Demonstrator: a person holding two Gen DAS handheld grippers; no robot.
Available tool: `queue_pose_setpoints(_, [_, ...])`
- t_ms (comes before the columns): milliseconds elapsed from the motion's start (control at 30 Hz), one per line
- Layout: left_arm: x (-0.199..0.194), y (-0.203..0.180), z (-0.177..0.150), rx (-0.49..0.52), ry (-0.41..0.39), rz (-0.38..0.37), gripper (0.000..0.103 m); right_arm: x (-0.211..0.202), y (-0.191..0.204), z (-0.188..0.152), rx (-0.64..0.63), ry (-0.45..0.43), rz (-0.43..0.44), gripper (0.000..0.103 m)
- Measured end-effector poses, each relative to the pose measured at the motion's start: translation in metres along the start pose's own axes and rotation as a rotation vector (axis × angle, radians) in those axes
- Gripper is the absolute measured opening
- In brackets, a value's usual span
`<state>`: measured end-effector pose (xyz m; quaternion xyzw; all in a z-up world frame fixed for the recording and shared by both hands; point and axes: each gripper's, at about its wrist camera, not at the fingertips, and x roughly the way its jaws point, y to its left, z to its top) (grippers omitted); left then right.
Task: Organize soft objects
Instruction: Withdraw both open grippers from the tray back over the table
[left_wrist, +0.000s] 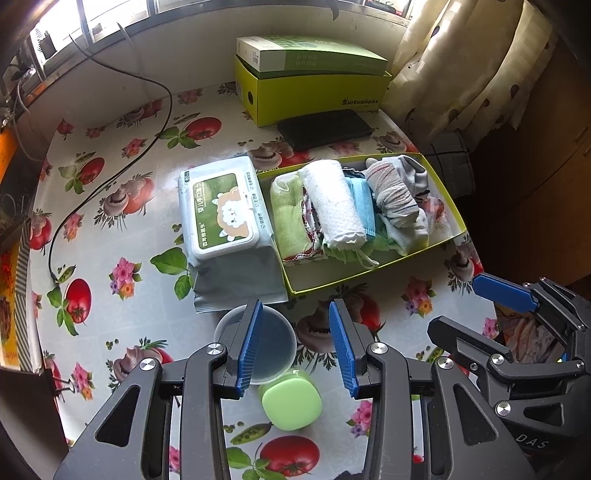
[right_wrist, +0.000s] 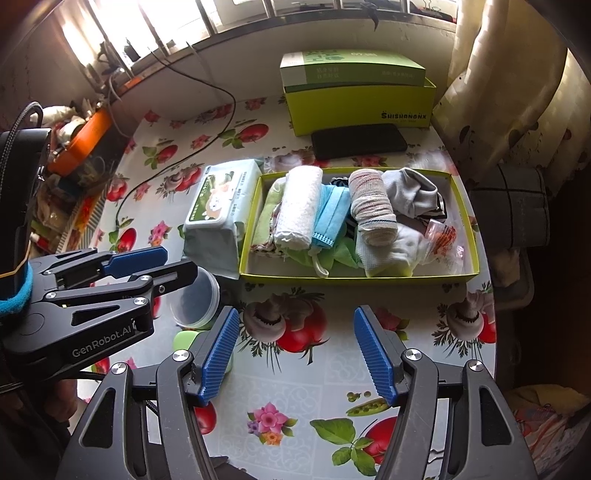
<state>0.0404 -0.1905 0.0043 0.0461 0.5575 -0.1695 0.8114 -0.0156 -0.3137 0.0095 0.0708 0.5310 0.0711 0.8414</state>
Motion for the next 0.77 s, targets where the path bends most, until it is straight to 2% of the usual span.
queue_pose_setpoints(767, [0.018,-0.007,0.006,0.011,0.04,-0.012,0.039,0.008,-0.011,-0.002,0.017,0.011,0.007,0.065])
